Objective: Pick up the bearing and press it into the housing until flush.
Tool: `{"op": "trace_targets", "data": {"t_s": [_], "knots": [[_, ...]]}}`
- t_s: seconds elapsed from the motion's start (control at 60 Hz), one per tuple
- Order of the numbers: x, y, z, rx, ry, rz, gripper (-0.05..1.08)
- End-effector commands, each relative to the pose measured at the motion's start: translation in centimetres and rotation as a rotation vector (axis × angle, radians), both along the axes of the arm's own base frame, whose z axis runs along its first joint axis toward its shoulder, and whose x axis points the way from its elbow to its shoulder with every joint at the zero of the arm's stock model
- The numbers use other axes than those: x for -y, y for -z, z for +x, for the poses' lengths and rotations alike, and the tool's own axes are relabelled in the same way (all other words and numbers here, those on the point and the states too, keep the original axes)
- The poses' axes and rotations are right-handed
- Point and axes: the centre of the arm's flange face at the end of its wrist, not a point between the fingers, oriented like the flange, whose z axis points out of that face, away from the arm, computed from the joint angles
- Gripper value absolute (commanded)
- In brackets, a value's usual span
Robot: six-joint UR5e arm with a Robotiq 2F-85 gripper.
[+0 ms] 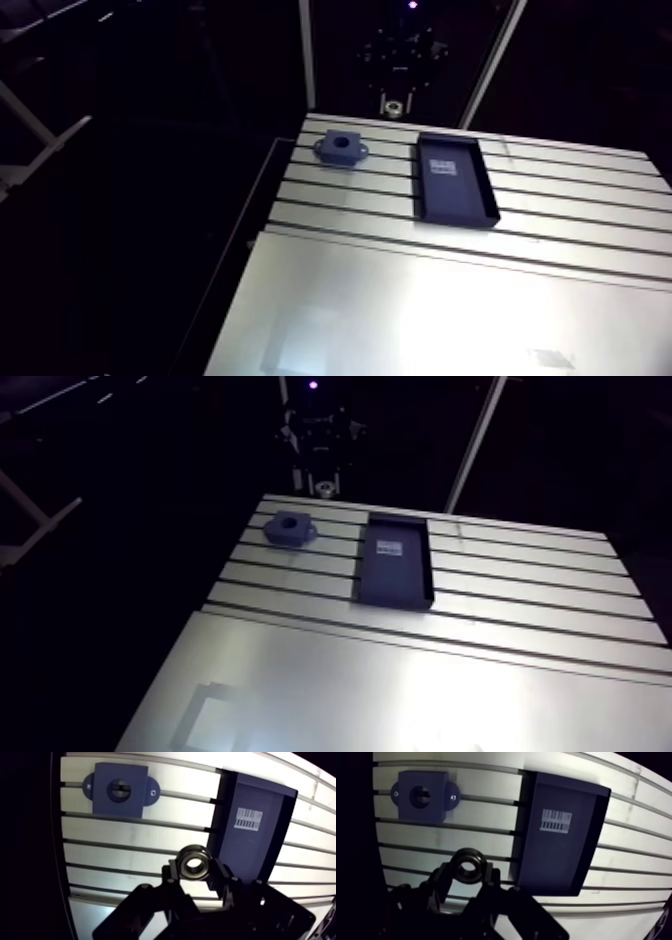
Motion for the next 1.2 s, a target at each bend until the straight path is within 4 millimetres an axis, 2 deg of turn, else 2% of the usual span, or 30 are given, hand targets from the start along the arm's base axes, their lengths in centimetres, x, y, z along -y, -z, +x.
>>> {"op": "trace_targets", "data": {"t_s": [0.017,0.167,0.283,0.35,0.517,0.683,1.2], "knots": [[1.6,0.0,-1.3,-0.03,0.062,0.001,0.69],[2.4,0.3,-1.5,-0.034,0.131,0.009,0.69],[4.2,1.2,-1.5,-0.059,0.191,0.012,0.69],[4.5,1.4,-1.5,-0.063,0.188,0.011,0.69],[6.5,3.8,-1.6,-0.057,0.162,0.017,0.69],[6.8,5.1,-2.2,-0.044,0.157,0.018,0.69],[7.8,7.4,-2.8,-0.016,0.145,0.017,0.69]]}}
